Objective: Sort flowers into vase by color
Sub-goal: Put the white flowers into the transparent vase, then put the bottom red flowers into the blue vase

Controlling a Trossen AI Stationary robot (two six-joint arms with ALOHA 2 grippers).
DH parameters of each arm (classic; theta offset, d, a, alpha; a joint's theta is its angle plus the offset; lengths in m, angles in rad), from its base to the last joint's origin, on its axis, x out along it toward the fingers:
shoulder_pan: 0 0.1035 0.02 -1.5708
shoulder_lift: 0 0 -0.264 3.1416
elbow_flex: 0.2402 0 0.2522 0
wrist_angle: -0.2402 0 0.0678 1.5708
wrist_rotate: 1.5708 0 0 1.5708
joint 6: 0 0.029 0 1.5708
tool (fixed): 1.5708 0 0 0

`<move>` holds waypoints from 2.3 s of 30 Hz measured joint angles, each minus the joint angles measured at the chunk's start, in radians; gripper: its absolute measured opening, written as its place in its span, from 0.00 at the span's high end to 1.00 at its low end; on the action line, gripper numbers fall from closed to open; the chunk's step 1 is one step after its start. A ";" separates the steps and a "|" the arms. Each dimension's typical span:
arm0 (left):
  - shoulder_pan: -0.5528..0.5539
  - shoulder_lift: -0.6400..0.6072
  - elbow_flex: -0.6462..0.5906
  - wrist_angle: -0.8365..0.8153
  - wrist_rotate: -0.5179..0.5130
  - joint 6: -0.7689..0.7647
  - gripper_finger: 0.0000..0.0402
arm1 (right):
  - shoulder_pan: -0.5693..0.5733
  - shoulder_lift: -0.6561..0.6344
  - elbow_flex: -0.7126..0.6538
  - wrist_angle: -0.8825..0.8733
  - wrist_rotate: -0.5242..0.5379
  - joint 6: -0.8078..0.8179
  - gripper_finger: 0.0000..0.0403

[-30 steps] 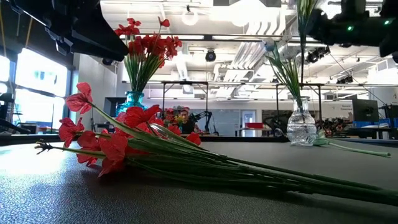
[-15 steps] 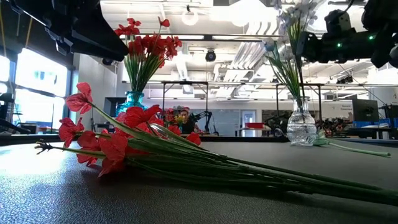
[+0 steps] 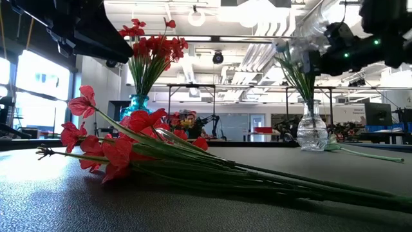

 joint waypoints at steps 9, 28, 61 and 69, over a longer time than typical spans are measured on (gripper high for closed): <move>0.000 0.000 0.000 0.006 0.000 -0.024 0.66 | 0.134 0.000 0.360 -0.898 0.175 0.289 0.48; 0.000 0.009 0.000 0.150 -0.013 0.146 0.66 | 0.521 0.003 0.782 -1.488 0.039 0.594 0.60; 0.315 0.681 0.691 -0.178 1.187 1.154 0.66 | 0.956 0.060 0.261 -0.854 0.058 0.777 0.68; 0.326 0.677 0.689 -0.370 1.208 1.225 0.66 | 0.956 0.075 0.261 -0.816 0.056 0.773 0.68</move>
